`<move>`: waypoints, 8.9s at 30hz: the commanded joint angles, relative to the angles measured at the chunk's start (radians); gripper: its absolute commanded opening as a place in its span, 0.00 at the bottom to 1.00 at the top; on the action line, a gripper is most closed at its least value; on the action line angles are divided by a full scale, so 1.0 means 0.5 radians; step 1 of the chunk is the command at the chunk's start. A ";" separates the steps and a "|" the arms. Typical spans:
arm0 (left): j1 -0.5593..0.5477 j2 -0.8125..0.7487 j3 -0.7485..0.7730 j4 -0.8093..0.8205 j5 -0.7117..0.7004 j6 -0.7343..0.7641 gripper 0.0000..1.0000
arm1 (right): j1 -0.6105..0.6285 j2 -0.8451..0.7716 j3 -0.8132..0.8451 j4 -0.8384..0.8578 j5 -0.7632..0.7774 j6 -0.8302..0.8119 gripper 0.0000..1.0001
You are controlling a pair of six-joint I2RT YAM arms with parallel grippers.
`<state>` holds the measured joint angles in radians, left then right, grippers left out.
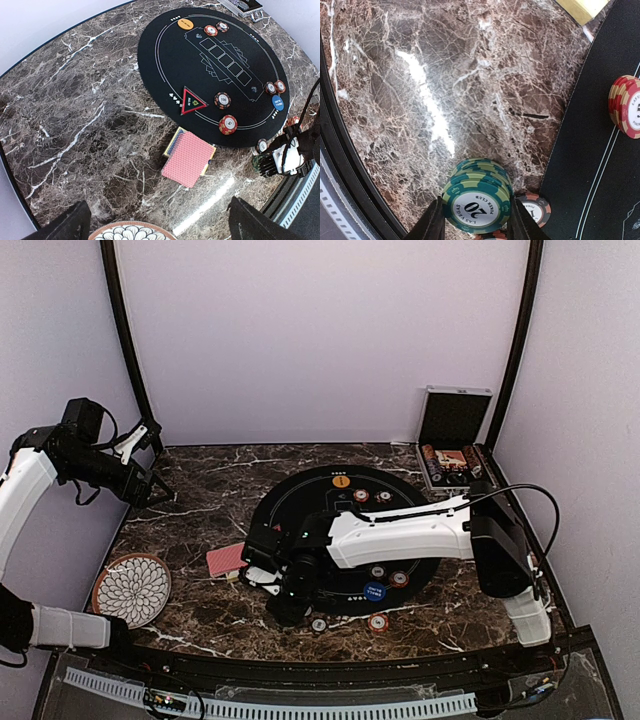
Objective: Distribute texas hold em gaming equipment
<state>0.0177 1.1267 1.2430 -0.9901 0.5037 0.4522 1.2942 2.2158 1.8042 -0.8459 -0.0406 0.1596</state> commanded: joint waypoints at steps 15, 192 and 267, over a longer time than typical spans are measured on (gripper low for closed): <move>0.006 -0.055 0.020 -0.035 -0.009 0.022 0.99 | -0.144 -0.267 0.030 -0.012 0.121 0.094 0.08; 0.007 -0.087 -0.007 -0.045 -0.025 0.044 0.99 | 0.036 0.093 0.032 0.040 0.262 -0.030 0.58; 0.007 -0.079 -0.011 -0.034 -0.033 0.047 0.99 | -0.061 -0.106 0.131 -0.017 0.299 0.043 0.19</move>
<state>0.0177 1.1042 1.2430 -0.9943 0.4816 0.4610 1.3090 2.2292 1.8412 -0.8551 0.0826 0.1589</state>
